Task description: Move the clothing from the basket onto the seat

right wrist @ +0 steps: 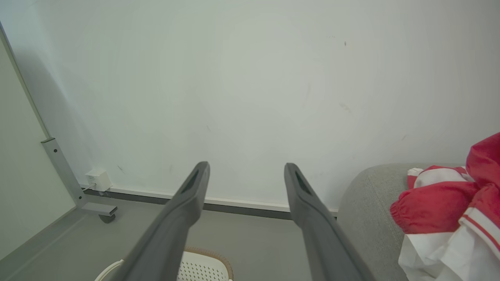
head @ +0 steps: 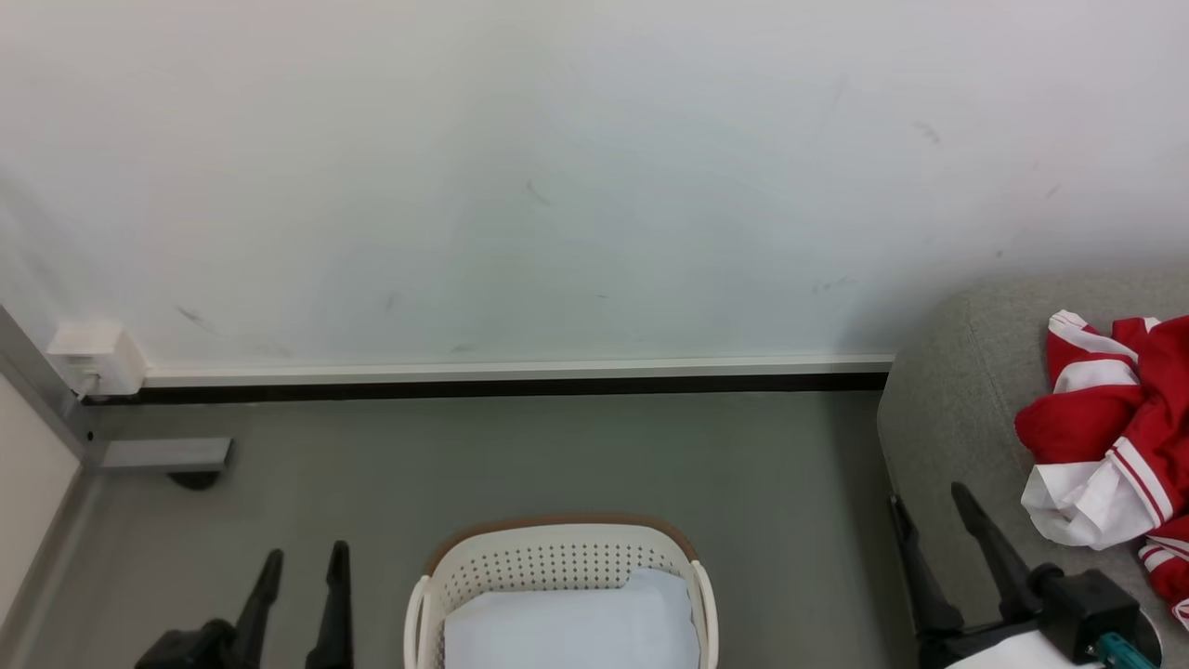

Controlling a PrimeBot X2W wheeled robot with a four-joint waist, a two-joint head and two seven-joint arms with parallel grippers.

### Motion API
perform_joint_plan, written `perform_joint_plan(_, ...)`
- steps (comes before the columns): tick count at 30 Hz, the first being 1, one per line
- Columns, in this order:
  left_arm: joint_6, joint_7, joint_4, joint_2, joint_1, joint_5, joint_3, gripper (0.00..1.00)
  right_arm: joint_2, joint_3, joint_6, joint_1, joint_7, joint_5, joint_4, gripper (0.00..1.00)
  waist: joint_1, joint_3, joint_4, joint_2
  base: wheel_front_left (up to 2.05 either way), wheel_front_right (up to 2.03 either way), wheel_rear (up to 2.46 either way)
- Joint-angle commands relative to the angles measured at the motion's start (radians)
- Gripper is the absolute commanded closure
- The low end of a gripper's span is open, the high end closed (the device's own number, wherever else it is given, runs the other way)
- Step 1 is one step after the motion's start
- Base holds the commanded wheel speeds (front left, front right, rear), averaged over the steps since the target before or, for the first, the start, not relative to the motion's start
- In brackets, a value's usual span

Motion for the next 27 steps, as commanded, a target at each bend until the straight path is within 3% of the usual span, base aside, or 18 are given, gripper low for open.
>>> perform_joint_plan(1,-0.001,0.000,0.007,-0.001,0.001,-0.001,-0.001,1.00,0.001,0.000,0.000,0.001,0.000,0.000,0.005,1.00,0.0000,0.000,0.000,0.0000,0.00,0.00,0.00)
perform_joint_plan(27,-0.008,0.117,0.006,-0.008,-0.024,-0.424,0.020,1.00,0.017,-0.086,0.000,0.009,0.108,0.401,-0.003,1.00,0.0000,0.004,0.009,0.0000,0.00,0.00,0.00)
